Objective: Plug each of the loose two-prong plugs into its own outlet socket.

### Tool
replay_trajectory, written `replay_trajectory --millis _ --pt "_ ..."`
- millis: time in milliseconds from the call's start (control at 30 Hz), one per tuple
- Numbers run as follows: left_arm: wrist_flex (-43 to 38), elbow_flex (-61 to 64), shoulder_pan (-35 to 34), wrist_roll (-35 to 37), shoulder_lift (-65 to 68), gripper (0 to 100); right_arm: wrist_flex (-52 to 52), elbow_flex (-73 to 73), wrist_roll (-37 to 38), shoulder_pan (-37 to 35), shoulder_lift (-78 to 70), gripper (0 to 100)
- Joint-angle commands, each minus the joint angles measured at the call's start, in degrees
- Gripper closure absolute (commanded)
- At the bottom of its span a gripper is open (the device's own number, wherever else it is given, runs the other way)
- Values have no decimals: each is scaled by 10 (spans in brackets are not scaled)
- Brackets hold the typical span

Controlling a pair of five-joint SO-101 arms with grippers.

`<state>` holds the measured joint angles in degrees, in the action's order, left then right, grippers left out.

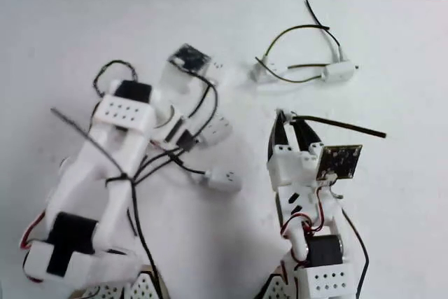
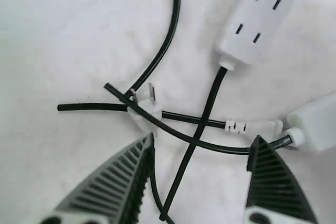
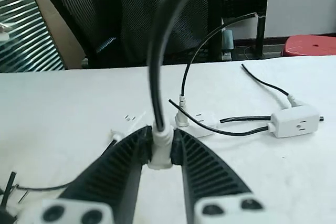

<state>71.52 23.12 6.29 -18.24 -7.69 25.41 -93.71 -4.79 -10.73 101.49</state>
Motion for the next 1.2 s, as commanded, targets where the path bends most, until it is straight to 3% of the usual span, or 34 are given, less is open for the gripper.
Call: replay_trajectory --millis 0,200,400,667,833,1000,1167 --pt "-18 37 -15 10 -87 714 39 57 28 -45 -27 981" --pt "-115 215 -23 9 -259 714 51 149 29 -66 -184 981" --pt "-211 379 -99 7 -402 710 51 244 30 -116 -351 981" --pt "-260 486 -177 -16 -474 710 46 338 53 -153 -501 981" --pt "-300 535 -181 -40 -478 710 -38 354 69 -153 -598 981" --pt "-301 538 -178 -62 -474 710 -132 357 136 -153 -715 981" --pt "-298 539 -180 -62 -474 710 -218 357 141 -154 -805 981"
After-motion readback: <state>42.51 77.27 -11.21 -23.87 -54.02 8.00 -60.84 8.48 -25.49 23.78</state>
